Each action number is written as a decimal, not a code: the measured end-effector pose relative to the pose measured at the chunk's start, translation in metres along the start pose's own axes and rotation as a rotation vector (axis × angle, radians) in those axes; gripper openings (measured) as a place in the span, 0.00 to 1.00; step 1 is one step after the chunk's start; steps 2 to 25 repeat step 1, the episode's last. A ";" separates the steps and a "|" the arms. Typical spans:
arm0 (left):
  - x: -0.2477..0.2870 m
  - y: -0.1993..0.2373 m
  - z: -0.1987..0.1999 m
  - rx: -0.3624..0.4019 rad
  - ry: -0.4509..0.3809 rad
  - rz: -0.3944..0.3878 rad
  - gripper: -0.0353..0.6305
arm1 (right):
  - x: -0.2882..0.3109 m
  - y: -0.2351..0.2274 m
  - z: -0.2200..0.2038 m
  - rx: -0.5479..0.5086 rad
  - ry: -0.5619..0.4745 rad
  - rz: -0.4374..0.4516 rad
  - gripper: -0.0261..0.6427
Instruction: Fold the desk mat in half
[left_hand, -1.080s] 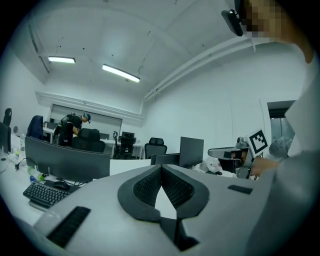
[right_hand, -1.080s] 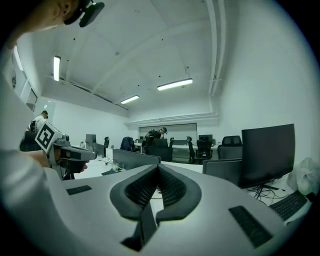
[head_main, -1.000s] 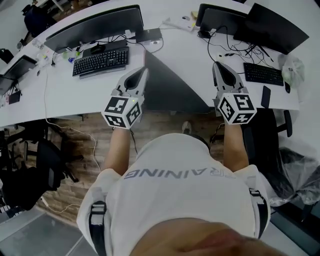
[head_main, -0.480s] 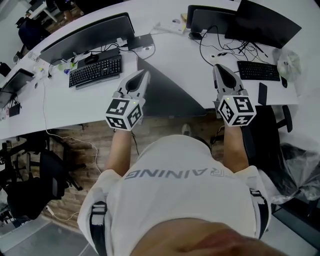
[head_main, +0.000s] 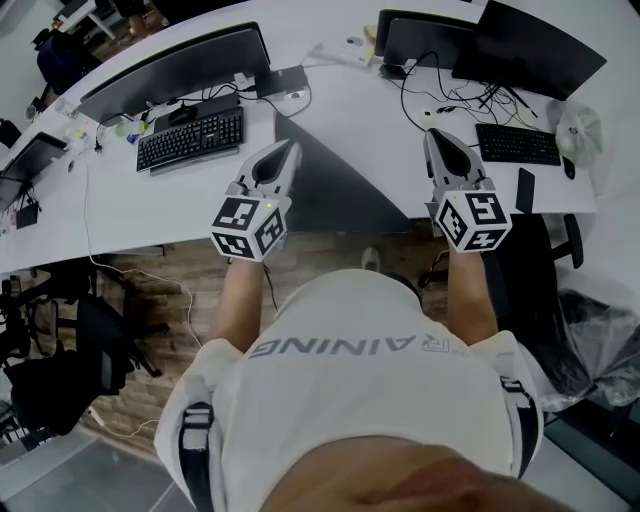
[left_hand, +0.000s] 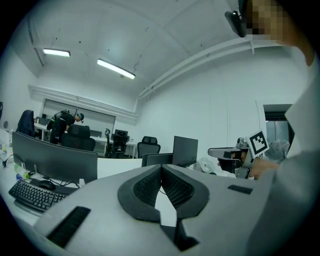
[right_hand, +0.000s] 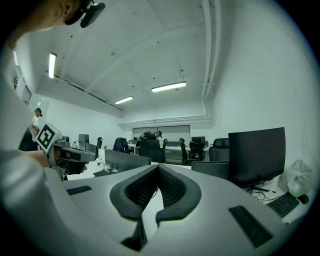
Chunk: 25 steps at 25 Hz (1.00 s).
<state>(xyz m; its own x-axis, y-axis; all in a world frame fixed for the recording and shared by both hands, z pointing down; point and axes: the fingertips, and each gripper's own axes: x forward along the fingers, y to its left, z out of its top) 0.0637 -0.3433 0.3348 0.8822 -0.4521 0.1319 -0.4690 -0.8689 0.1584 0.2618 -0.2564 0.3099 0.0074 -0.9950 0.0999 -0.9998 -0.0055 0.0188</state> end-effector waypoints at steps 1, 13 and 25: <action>0.000 0.000 0.000 0.000 -0.001 0.001 0.09 | 0.001 0.000 0.000 -0.002 0.000 0.003 0.07; 0.000 0.000 0.000 0.000 -0.001 0.001 0.09 | 0.001 0.000 0.000 -0.002 0.000 0.003 0.07; 0.000 0.000 0.000 0.000 -0.001 0.001 0.09 | 0.001 0.000 0.000 -0.002 0.000 0.003 0.07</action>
